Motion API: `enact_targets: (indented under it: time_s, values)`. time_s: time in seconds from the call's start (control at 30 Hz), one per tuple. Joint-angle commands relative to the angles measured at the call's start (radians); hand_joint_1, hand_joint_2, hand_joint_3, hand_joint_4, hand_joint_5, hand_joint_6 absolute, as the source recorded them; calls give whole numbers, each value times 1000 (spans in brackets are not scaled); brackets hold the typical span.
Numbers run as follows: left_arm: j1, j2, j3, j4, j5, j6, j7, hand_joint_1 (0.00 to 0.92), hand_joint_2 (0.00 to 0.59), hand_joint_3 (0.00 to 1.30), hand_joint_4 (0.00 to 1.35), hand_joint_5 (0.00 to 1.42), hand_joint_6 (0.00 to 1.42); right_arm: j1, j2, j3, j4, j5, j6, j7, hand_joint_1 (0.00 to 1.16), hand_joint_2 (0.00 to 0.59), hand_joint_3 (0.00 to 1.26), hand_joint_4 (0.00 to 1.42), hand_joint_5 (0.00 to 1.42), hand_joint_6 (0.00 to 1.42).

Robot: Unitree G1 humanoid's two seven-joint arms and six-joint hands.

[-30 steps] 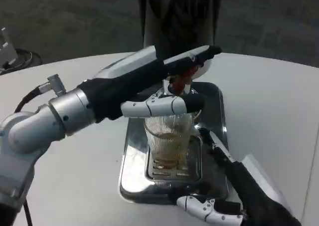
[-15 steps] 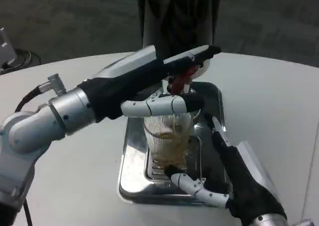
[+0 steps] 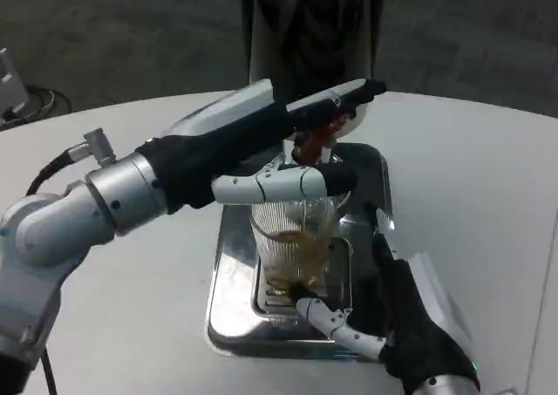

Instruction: Grasp the cup under the faucet to collect the drink, then remove the cup.

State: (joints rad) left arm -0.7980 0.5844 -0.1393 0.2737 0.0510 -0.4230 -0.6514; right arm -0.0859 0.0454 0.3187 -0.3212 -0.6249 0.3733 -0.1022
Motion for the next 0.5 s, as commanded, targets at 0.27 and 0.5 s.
enact_targets:
  time_s: [0.27,0.5]
  values:
    - [22,20,-31,5,51,49,-40,0,110,68,0,83,236,-80,43,16,43,35,-1,-40,656,217,0,15,30,72]
    - [22,21,-28,-2,48,60,-40,0,100,69,0,83,235,-119,47,13,93,68,-21,-55,655,217,0,12,28,64]
